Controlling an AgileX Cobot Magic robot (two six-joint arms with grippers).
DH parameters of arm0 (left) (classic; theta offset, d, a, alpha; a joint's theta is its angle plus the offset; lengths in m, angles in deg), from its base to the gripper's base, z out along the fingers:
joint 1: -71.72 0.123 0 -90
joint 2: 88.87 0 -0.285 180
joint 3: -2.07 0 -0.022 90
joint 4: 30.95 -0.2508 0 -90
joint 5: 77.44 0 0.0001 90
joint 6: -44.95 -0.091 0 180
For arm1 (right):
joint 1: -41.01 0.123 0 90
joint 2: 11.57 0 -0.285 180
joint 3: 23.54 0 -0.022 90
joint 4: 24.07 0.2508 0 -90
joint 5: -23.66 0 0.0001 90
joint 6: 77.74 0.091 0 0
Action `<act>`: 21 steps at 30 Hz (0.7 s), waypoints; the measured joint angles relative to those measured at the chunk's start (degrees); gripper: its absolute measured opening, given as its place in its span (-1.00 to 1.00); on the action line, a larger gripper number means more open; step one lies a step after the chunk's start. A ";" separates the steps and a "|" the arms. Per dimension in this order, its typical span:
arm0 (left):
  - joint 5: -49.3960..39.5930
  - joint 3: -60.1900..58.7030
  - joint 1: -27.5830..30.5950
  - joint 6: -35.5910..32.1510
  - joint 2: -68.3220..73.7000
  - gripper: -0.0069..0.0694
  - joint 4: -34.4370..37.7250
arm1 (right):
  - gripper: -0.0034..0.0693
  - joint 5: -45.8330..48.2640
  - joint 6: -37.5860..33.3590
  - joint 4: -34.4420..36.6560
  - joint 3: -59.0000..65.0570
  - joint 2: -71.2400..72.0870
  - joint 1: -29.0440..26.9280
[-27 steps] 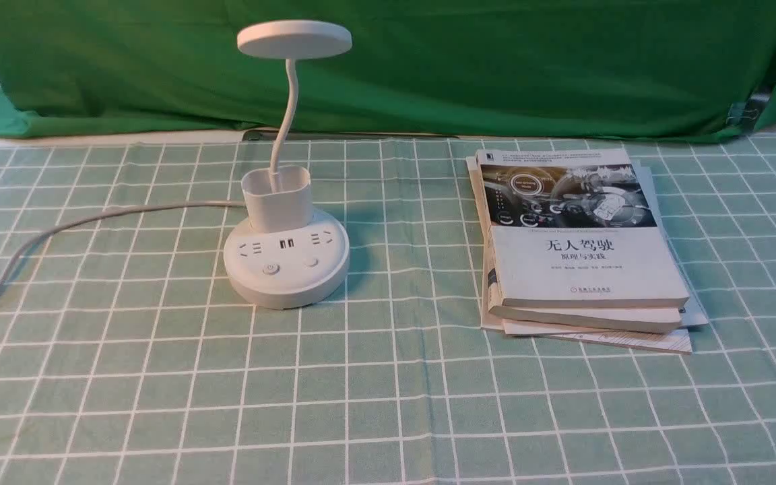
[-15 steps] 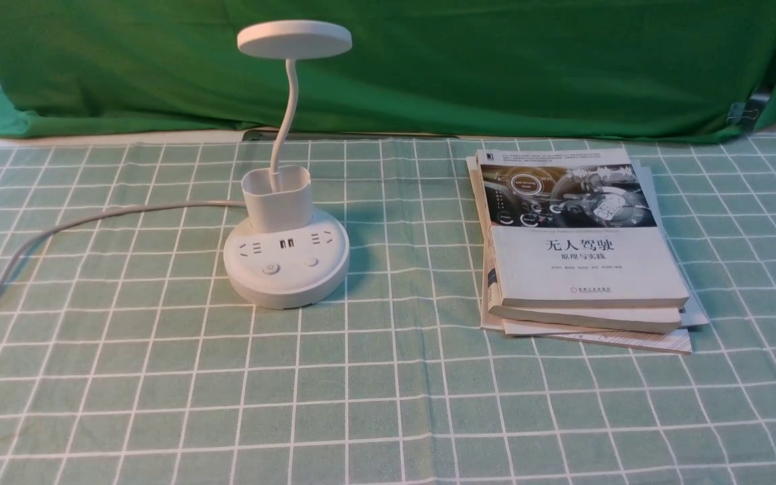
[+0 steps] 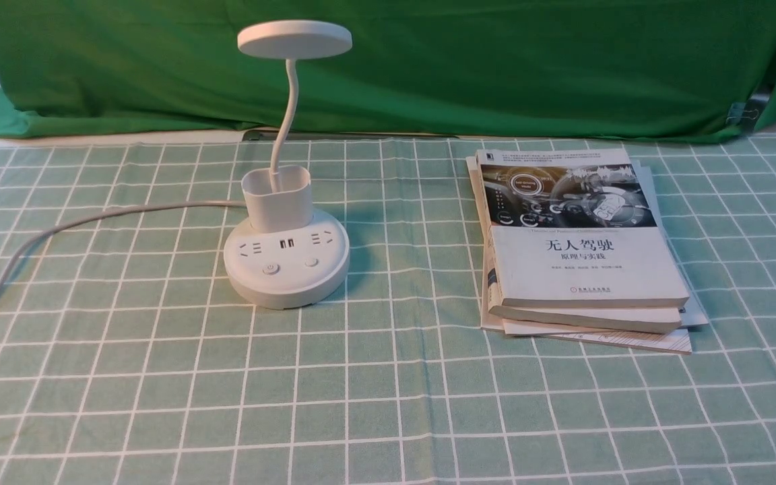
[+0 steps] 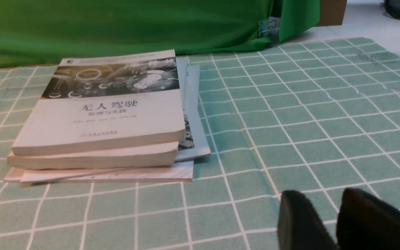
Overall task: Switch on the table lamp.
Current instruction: 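Press the power button on the lamp base to turn the lamp on with the left gripper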
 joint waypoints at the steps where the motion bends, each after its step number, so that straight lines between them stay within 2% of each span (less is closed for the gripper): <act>1: 0.00 0.00 0.00 -0.10 0.00 -0.76 0.00 | -0.25 0.00 0.00 0.00 0.00 0.00 0.00; 5: 2.07 0.00 0.00 -2.24 0.00 -0.76 -0.78 | -0.25 0.00 0.00 0.00 0.00 0.00 0.00; 8: 9.57 0.00 0.00 -2.63 0.00 -0.76 -0.50 | -0.25 0.03 0.06 0.00 0.00 0.00 0.00; 10: 19.40 0.00 0.00 -2.63 0.00 -0.76 0.00 | -0.25 0.03 0.06 0.00 0.00 0.00 0.00; 11: 20.32 0.00 0.00 -2.63 0.00 -0.76 0.00 | -0.25 0.03 0.06 0.00 0.00 0.00 0.00; 16: 45.41 0.00 0.00 -1.82 0.00 -0.76 0.00 | -0.25 0.03 0.06 0.00 0.00 0.00 0.00; 18: 55.73 0.00 0.00 1.85 -0.04 -0.76 0.00 | -0.25 0.03 0.06 0.00 0.00 0.00 0.00; 21: 65.51 0.26 0.00 6.26 -0.17 -0.76 0.00 | -0.25 0.03 0.13 0.00 0.00 0.00 0.00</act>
